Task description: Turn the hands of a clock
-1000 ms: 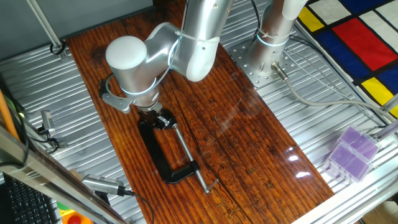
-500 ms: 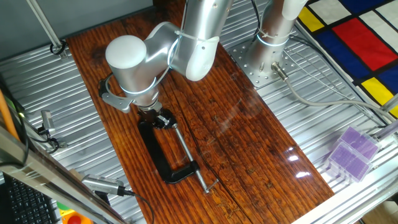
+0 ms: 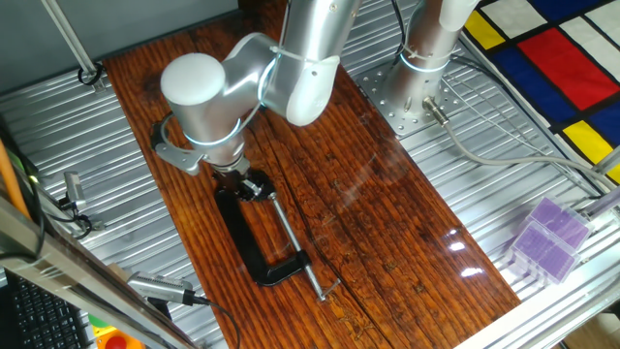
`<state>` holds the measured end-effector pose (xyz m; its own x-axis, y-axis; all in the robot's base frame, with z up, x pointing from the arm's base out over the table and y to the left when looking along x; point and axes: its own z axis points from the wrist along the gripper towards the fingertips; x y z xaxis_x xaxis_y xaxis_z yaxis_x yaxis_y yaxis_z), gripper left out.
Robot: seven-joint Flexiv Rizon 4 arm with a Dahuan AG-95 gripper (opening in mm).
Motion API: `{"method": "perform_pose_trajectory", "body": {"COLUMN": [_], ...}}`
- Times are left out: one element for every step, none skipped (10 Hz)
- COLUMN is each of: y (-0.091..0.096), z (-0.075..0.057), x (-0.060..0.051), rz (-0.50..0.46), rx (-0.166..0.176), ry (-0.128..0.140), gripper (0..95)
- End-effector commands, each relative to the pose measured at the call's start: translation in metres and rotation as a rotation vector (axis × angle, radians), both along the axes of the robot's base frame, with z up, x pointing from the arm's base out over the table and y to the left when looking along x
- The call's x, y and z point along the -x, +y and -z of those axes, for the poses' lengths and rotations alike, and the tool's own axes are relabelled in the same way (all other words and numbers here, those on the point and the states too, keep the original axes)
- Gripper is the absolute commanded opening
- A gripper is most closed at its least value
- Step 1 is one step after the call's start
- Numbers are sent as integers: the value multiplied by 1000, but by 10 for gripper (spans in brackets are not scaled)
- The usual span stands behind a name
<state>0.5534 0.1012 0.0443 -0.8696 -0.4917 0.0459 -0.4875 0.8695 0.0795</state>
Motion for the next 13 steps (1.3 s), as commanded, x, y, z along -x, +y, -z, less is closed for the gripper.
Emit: {"method": "perform_pose_trajectory", "body": {"y": [2,3,6,8,11,14,17,21,25,28,31,31,30], "z": [-7,-15,-24,-34,-42,-50,-57,-64,-69,-72,-74,-76,-77], "x": [-3,-3,-2,-1,3,8,15,23,30,36,43,49,54], "rz": [44,85,126,161,179,204,223,237,246,255,261,258,251], "rx": [0,-1,-2,-2,-2,-1,2,2,4,7,9,8,6], "ry": [6,16,31,49,54,57,60,59,59,60,60,59,58], "gripper": [0,0,0,0,0,0,0,0,0,0,0,0,0]}}
